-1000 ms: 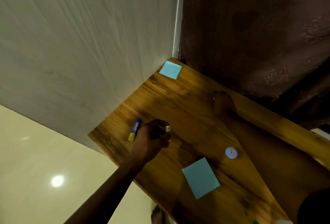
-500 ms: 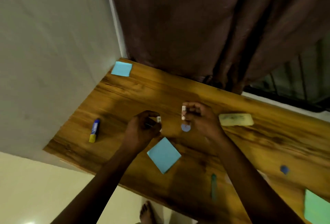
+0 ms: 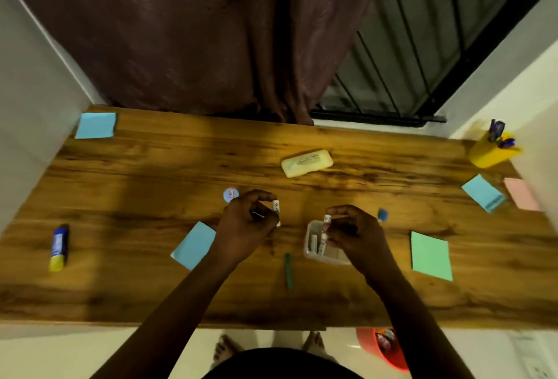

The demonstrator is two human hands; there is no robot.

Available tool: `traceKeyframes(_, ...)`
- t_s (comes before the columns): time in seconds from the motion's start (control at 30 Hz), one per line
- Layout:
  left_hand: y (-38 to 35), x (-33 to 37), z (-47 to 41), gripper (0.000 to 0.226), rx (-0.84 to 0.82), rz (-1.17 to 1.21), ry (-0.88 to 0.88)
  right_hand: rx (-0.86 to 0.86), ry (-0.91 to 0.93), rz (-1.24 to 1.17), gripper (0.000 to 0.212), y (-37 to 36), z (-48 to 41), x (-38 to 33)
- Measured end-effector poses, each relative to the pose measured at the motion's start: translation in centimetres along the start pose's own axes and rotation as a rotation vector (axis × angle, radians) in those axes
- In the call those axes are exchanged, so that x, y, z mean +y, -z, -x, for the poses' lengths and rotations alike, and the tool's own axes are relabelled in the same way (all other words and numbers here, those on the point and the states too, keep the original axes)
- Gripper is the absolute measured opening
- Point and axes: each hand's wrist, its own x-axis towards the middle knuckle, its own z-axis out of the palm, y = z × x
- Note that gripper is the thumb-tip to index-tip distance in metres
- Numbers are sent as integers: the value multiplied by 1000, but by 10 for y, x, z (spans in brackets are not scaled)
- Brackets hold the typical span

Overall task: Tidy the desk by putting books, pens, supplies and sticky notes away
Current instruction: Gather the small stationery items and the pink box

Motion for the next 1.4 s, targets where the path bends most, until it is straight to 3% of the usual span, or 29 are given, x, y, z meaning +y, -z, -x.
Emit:
traceKeyframes(0.2, -26, 7, 10, 27, -42, 0, 12, -19, 130, 403, 21, -7, -7, 29)
traceKeyframes(0.4, -31, 6, 13, 28, -54, 22, 37, -65, 161, 618, 14, -25, -22, 40)
traceKeyframes(0.53, -30, 2, 16, 28, -50, 7, 33, -87, 119, 629, 14, -30, -31, 46)
traceKeyframes(0.8, -33, -3, 16, 29, -60, 14, 67, -139, 101, 555, 16, -20, -37, 47)
traceKeyframes(0.97, -40, -4, 13, 30, -106, 19, 60, -71, 70, 282, 13, 5, -28, 23)
traceKeyframes(1.07, -51, 0, 12, 31, -144, 11, 25, -135, -41, 53, 8, 11, -14, -1)
traceKeyframes(1.13, -61, 4, 12, 31, -180, 18, 3, -191, -116, -52, 16, 10, -5, -12)
traceKeyframes(1.33, -75, 4, 7, 43, -237, -75, -19, -111, -123, -42, 19, 15, -2, -8)
traceKeyframes(1.4, -73, 2, 6, 43, -221, -81, -6, -57, -73, 71, 17, 14, -6, 1)
